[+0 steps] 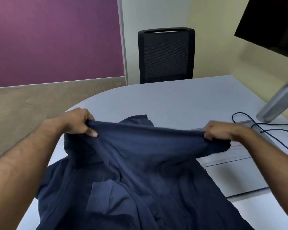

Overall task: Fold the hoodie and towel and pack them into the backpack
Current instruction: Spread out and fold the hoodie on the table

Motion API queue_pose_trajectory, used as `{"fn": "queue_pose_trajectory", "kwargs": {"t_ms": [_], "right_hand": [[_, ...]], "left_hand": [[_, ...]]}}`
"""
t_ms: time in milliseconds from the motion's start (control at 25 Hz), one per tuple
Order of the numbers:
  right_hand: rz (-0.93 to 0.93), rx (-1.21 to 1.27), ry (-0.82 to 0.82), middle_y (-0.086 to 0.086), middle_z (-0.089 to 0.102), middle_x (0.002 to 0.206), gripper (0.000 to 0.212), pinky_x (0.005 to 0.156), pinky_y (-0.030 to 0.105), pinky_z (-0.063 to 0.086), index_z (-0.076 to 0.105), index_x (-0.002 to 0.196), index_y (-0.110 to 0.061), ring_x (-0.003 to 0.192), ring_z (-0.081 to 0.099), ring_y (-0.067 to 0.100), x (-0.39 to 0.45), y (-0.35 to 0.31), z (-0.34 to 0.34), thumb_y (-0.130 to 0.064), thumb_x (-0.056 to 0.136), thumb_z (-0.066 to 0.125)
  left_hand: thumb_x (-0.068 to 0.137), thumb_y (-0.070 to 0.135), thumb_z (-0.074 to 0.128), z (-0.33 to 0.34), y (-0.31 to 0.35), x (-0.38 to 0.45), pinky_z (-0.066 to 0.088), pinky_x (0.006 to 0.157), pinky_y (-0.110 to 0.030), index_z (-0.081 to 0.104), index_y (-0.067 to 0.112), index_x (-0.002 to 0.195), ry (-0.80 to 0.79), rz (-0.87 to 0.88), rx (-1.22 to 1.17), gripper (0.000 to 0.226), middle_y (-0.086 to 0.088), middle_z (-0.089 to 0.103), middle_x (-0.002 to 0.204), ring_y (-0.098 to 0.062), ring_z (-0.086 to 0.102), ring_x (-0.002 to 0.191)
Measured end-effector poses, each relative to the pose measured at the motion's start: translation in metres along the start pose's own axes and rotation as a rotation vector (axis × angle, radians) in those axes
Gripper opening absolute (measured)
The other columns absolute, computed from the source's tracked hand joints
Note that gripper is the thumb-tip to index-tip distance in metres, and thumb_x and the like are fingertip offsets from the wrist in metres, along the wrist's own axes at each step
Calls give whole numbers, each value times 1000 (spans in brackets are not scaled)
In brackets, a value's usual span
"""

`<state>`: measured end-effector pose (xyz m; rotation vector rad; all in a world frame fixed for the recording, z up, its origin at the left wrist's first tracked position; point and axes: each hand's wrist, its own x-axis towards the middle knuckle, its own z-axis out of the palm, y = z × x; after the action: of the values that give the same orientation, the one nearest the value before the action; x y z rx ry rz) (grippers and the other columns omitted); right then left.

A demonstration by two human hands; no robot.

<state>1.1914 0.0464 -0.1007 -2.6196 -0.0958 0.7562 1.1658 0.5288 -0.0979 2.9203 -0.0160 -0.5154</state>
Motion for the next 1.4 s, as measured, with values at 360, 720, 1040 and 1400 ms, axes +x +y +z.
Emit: {"fn": "queue_pose_trajectory", "kwargs": {"t_ms": [360, 720, 1040, 1400], "right_hand": [[-126, -16, 933, 9, 46, 145, 50, 102, 47, 41, 48, 138, -11, 134, 38, 32, 33, -6, 47, -9, 90, 61], [-131, -309, 475, 8, 60, 136, 67, 114, 47, 28, 66, 126, -14, 130, 52, 28, -29, 81, 223, -64, 87, 44], [-187, -372, 459, 13, 47, 148, 91, 112, 52, 26, 55, 139, -13, 136, 44, 33, -100, 116, 243, -78, 75, 55], [30, -268, 246, 6, 60, 135, 97, 96, 47, 49, 65, 128, -22, 117, 60, 25, -167, 147, 252, -93, 68, 39]], "left_hand": [[81, 41, 68, 63, 76, 18, 43, 99, -52, 48, 23, 139, 610, 73, -140, 64, -5, 53, 139, -34, 47, 125], [77, 81, 48, 188, 76, -45, 26, 113, -42, 46, 42, 142, -78, 147, 65, 75, 15, 44, 147, -15, 41, 134], [82, 69, 59, 184, 82, -99, 25, 110, -39, 51, 37, 134, -133, 234, 164, 62, 15, 53, 133, -13, 40, 129], [72, 21, 65, 188, 90, -177, 29, 79, -31, 59, 31, 98, -218, 425, 233, 28, 18, 45, 94, -14, 51, 103]]}}
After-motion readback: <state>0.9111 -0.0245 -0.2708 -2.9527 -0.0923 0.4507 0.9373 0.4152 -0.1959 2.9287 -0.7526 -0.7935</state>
